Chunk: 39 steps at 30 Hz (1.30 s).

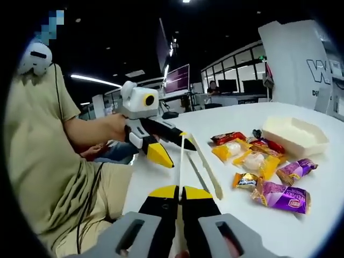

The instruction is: Place the target food into the container with the food tongs after gripping and lifting it, then release it inside without dropping or visibly crushing the food.

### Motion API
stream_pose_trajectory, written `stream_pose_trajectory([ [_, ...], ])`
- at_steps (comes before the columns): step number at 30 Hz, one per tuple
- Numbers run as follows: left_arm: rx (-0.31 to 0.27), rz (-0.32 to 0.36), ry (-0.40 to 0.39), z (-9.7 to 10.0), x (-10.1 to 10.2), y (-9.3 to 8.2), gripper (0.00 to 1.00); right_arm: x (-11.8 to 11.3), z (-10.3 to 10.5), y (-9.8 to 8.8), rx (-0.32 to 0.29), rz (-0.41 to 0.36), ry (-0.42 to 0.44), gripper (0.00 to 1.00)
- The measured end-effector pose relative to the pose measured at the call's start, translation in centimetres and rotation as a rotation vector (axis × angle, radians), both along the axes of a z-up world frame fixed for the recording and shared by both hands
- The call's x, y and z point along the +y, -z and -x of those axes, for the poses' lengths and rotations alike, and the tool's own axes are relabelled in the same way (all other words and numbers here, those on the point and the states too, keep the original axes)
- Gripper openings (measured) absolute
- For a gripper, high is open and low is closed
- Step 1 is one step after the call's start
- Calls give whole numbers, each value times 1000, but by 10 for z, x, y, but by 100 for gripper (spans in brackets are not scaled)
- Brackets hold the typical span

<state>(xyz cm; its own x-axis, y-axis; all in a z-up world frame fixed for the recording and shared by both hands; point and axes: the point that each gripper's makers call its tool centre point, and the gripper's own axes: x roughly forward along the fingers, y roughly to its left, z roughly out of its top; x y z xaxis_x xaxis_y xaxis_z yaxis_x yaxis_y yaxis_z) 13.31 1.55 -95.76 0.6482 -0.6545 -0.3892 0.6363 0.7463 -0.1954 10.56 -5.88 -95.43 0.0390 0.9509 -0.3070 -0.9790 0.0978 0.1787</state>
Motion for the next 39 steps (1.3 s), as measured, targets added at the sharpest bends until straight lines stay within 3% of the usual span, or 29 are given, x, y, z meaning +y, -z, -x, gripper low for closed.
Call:
stream_pose_trajectory([
  [5,-15,93,25,1,-11,-15,54,2,5,-9,22,-50,-20,0],
  [10,-24,172,55,3,-21,-27,54,0,6,-20,43,-108,-24,0],
  [23,-48,292,112,8,-39,-53,53,3,18,-37,74,-173,-81,0],
  [39,-95,333,187,18,-53,-66,45,4,26,-50,91,-224,-122,0],
])
